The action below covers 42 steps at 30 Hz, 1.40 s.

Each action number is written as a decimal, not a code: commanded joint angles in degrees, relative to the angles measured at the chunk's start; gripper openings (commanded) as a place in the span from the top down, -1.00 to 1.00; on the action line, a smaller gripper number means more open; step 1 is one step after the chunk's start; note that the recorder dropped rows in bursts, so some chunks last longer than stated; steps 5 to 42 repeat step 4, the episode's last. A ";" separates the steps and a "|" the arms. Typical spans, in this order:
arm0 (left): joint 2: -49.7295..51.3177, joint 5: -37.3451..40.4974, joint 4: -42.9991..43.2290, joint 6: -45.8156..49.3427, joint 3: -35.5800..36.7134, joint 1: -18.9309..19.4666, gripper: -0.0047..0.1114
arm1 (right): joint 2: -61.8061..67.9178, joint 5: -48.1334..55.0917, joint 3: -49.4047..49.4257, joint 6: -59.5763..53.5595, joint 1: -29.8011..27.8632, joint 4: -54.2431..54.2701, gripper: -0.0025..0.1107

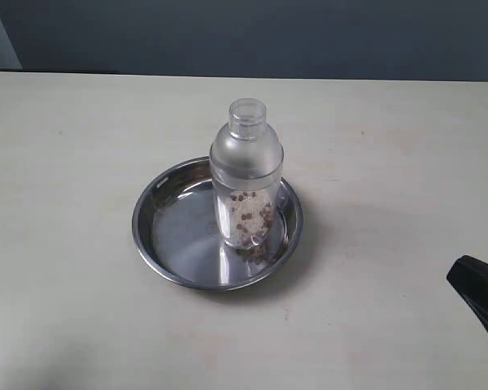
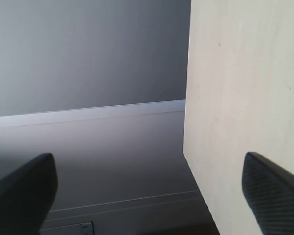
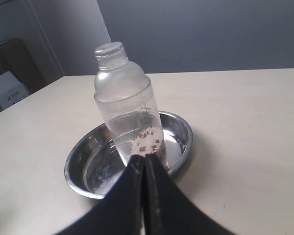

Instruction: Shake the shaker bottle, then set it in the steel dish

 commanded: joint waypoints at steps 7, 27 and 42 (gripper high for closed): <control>-0.29 0.42 -0.56 -0.60 0.16 -0.11 -0.72 | -0.21 -0.48 0.09 -0.20 -0.17 0.03 0.97; -0.29 0.42 -0.56 -0.60 0.16 -0.11 -0.72 | -0.21 -0.48 0.09 -0.20 -0.17 0.03 0.97; -0.29 0.42 -0.56 -0.60 0.16 -0.11 -0.72 | -0.21 -0.48 0.09 -0.20 -0.17 0.03 0.97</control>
